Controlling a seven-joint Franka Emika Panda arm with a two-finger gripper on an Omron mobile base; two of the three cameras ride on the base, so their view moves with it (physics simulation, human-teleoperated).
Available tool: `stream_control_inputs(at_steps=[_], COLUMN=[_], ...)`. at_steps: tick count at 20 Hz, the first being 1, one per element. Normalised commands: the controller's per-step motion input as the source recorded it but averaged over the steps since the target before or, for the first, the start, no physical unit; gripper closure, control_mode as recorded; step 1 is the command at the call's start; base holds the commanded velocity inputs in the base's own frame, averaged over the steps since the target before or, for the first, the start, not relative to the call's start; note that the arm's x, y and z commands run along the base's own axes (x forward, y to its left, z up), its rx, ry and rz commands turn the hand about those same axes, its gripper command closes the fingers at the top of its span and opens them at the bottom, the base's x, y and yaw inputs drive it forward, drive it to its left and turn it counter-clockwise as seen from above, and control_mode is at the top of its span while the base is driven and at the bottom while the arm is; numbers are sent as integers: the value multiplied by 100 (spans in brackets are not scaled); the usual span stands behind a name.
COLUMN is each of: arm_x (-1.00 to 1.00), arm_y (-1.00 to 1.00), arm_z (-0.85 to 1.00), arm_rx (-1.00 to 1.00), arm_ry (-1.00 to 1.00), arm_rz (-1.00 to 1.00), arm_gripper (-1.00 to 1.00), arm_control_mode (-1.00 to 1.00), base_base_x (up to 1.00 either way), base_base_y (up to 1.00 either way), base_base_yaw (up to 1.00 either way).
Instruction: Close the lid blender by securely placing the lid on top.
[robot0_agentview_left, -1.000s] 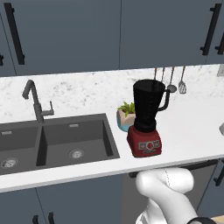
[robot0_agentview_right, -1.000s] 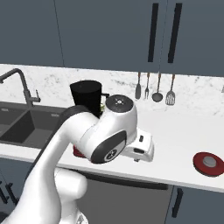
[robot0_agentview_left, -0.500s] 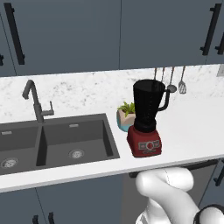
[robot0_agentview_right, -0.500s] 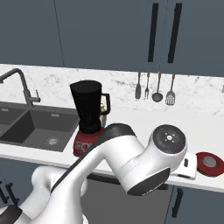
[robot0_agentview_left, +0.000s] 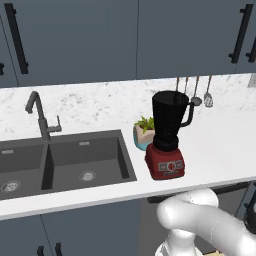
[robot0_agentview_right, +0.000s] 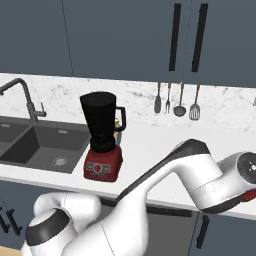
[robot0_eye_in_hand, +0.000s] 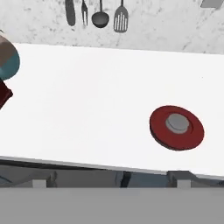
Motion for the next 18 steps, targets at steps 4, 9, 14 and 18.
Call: stream_control_inputs(at_steps=[4,9,14,18], arm_x=[92,13,1,8], arm_y=[-84,-27,-6,-3], arm_z=[-38,-9,-12,-36], arm_rx=[0,-1,-1,0], arm_ry=[-1,0,0,0], arm_rz=[45,19,2,6], arm_gripper=[-100,-100,-100,-100], arm_control_mode=[-100,-100,-100,-100], base_base_x=[0,0,0,0], base_base_y=[0,0,0,0], base_base_yaw=[0,0,0,0])
